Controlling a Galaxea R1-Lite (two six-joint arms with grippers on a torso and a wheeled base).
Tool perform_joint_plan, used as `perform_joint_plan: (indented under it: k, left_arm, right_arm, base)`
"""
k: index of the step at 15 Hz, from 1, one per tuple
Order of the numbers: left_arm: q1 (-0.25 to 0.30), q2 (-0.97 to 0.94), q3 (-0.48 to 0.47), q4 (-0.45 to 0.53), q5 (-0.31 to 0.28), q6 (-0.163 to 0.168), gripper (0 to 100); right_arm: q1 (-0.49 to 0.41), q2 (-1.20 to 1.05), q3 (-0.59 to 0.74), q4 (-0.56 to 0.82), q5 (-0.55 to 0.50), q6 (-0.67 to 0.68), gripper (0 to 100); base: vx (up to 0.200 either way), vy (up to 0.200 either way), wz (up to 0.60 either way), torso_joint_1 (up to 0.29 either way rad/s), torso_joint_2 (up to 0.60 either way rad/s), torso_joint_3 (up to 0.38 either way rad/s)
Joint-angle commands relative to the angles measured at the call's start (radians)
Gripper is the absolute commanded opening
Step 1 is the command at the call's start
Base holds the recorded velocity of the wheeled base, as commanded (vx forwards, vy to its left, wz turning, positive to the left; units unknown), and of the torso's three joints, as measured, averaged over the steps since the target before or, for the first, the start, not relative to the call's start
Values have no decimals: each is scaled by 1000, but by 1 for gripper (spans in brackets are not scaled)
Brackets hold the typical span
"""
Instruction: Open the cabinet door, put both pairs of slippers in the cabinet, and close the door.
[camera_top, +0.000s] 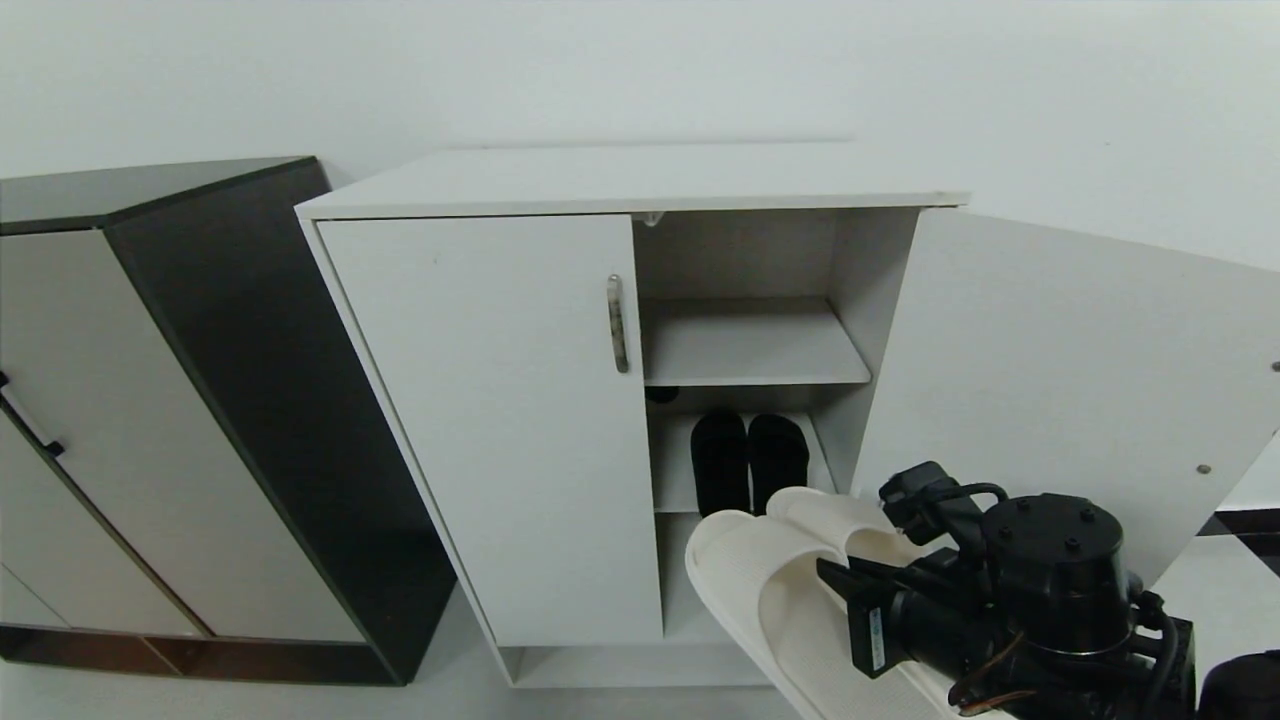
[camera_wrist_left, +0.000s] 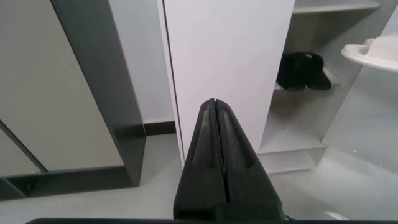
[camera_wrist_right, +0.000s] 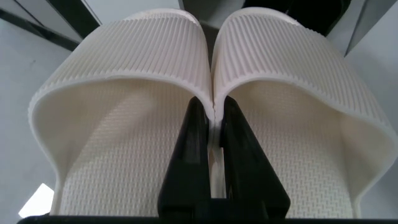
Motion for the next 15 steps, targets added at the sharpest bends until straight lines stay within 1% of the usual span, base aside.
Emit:
perform_joint_plan:
  k: [1,4,5,12,13,15]
  left_arm:
    - [0,1,0,0,0,-1,0]
    - [0,1,0,0,0,1,0]
    - [0,1,0,0,0,-1,0]
    - [0,1,0,0,0,1,0]
    - [0,1,0,0,0,-1,0]
    - [0,1,0,0,-1,3,0]
  right_arm:
    - [0,5,4,-17,-2,-2,0]
    - [0,9,10,-18,0,-10,0]
    - [2,10,10,-18,0,-10,0]
    - [0,18,5,-20,-2,-10,0]
    - [-3,30,2,-20,-29,-13,0]
    - [-1,98,-27,-55,-183,-45,0]
  base:
    - [0,0,0,-61,452,373]
    - [0,0,0,-31,417,375]
    - [0,0,0,-17,207,203]
    - [0,0,0,-1,26,21]
    - [0,0,0,0,0,0]
    - [0,0,0,0,0,0]
